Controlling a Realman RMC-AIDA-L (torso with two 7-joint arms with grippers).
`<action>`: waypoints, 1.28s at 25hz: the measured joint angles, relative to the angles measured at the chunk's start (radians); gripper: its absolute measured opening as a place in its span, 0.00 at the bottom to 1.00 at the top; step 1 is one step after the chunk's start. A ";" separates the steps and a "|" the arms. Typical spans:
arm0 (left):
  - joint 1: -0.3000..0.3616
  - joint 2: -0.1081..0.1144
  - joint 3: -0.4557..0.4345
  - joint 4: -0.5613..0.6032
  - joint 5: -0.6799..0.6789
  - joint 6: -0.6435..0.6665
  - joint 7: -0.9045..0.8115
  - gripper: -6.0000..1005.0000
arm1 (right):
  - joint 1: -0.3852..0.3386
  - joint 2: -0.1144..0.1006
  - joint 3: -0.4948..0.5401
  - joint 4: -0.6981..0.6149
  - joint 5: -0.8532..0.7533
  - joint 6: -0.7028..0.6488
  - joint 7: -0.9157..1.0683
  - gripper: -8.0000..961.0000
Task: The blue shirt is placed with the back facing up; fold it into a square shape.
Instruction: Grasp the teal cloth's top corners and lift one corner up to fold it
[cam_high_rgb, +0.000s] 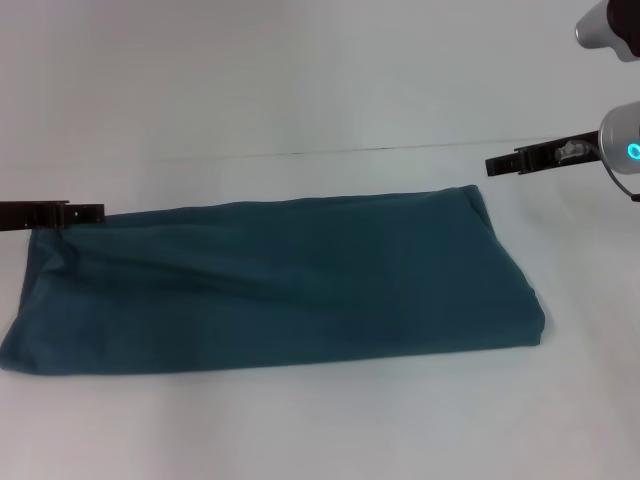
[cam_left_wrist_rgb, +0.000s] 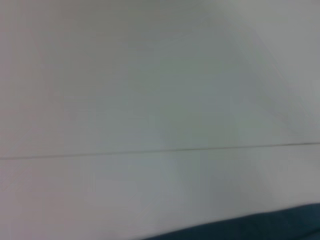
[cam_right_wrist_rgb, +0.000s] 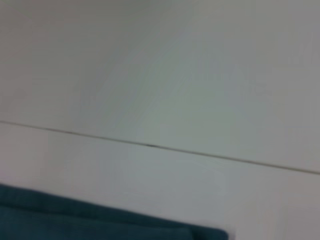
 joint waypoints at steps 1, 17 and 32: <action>0.000 0.002 0.000 0.007 0.000 0.018 -0.002 0.77 | 0.000 0.000 0.000 -0.004 0.000 -0.017 -0.002 0.72; 0.140 0.012 -0.012 0.268 0.053 0.506 -0.312 0.94 | -0.051 0.054 -0.065 -0.271 0.006 -0.369 -0.140 0.97; 0.247 -0.006 -0.020 0.357 0.061 0.531 -0.386 0.94 | -0.044 0.055 -0.147 -0.297 0.013 -0.391 -0.151 0.97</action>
